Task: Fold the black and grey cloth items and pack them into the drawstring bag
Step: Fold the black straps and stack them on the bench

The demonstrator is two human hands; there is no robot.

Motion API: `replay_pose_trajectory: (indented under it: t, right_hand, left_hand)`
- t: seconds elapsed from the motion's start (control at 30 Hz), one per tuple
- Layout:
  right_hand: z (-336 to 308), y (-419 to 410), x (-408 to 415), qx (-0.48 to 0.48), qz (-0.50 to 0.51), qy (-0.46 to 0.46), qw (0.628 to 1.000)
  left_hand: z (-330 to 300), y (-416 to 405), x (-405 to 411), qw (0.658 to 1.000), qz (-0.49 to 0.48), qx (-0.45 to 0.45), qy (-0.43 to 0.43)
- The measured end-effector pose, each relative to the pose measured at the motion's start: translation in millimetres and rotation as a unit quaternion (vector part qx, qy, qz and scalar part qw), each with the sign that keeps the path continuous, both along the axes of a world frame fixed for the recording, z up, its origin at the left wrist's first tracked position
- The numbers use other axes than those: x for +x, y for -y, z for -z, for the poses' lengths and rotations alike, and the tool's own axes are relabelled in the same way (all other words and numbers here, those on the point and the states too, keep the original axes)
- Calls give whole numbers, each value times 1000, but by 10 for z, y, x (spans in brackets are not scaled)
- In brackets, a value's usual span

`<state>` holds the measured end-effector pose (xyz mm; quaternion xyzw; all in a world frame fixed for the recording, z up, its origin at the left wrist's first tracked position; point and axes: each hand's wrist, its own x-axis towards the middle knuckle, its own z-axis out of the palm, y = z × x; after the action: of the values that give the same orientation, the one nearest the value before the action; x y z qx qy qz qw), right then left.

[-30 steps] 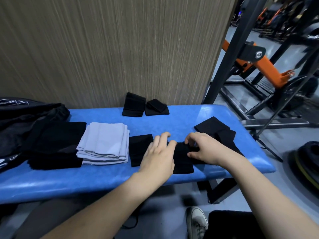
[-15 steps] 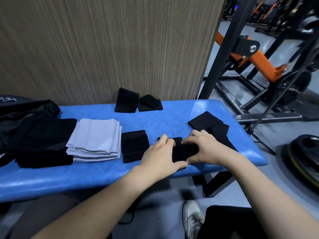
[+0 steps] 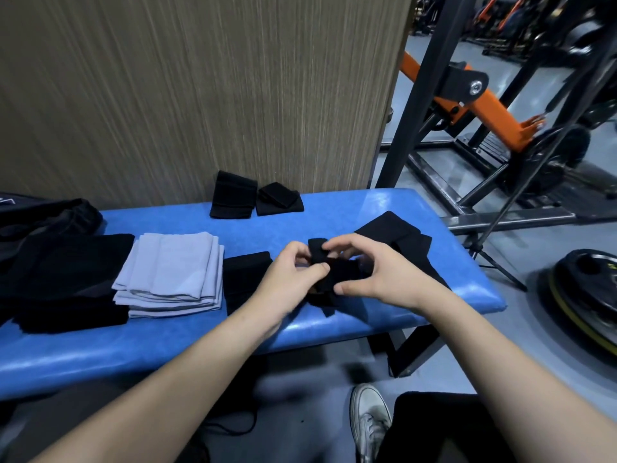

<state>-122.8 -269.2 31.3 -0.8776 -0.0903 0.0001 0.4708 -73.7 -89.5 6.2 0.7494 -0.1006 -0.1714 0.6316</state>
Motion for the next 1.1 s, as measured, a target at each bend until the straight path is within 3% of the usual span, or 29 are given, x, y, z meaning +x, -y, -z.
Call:
replay_pose_trajectory:
  t: [0.3,0.53,0.63,0.73,0.8,0.87,0.97,1.1]
  right_hand:
    - [76,106,60,-19,66,12,998]
    - [41,85,65,217,112,-130,961]
    - [51,70,75,230,112,-150,955]
    - [125,79,95,135,119,-125,976]
    - [202,71,116,-50,106,-85,990]
    - [287,25,139,-193,81,-62,976]
    - [282,-37,147,-236,66,-59,968]
    - [211,84,127,-211,21,-89,973]
  left_hand:
    - [62,-23,82,985,15,-162,-54]
    - [26,-46,70,981,52,-168,-77]
    - [66,-32,56,990,38,-116,-67]
    - [151,-37,47,999,31,6,-7]
    - [191,-47,20,991,54,108,52]
    - [206,-34,-26,969,79,206,112]
    - [190,12,-100,941,91,278,169]
    - [171,0,-78,942,103,277,157]
